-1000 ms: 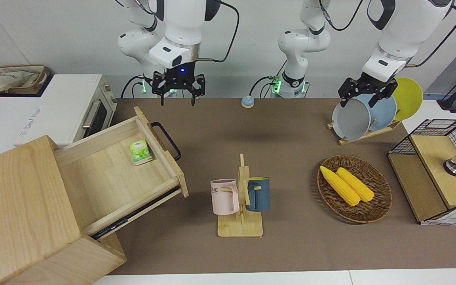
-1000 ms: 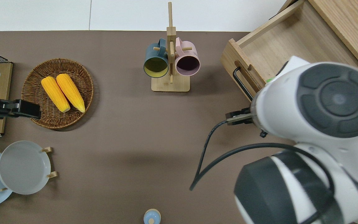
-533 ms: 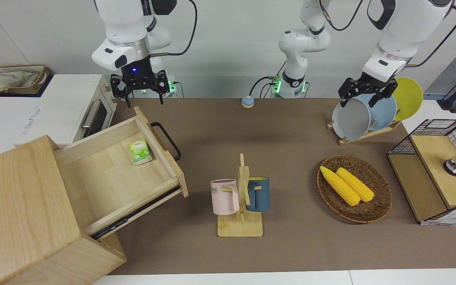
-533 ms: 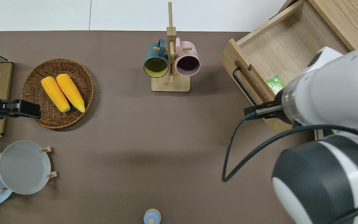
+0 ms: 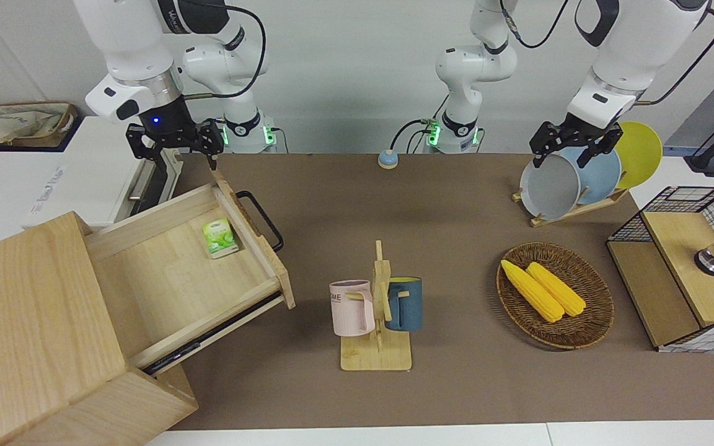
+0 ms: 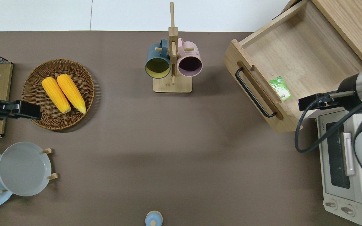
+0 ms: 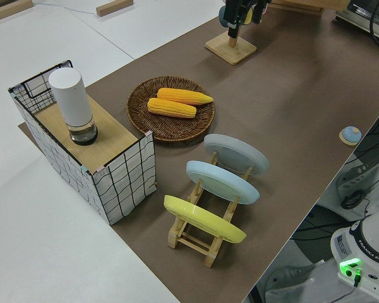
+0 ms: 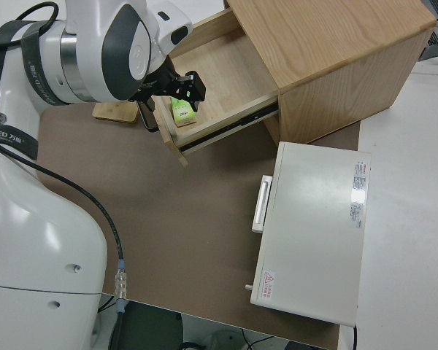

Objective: Slide drawer open with right arm

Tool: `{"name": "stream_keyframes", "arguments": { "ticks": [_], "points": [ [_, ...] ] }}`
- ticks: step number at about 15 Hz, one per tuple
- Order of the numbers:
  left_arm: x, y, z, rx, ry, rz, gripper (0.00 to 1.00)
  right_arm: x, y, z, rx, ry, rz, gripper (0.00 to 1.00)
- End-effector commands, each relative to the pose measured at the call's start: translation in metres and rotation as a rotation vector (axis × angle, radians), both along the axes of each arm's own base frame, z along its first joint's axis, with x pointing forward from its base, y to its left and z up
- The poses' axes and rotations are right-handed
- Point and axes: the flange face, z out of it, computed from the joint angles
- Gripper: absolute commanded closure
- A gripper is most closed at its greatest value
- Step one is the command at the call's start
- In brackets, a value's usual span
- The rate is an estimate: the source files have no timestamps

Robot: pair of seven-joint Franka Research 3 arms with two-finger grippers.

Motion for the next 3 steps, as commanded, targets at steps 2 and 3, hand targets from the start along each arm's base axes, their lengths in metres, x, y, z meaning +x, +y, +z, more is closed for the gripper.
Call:
{"name": "stream_keyframes", "arguments": {
  "ticks": [2, 3],
  "points": [
    [0.0016, 0.0013, 0.0034, 0.016, 0.006, -0.011, 0.01, 0.0007, 0.0035, -0.0063, 0.031, 0.016, 0.013, 0.009],
    [0.0016, 0.0013, 0.0034, 0.016, 0.006, -0.011, 0.01, 0.0009, 0.0019, -0.0049, 0.033, 0.013, 0.011, 0.009]
  ]
}}
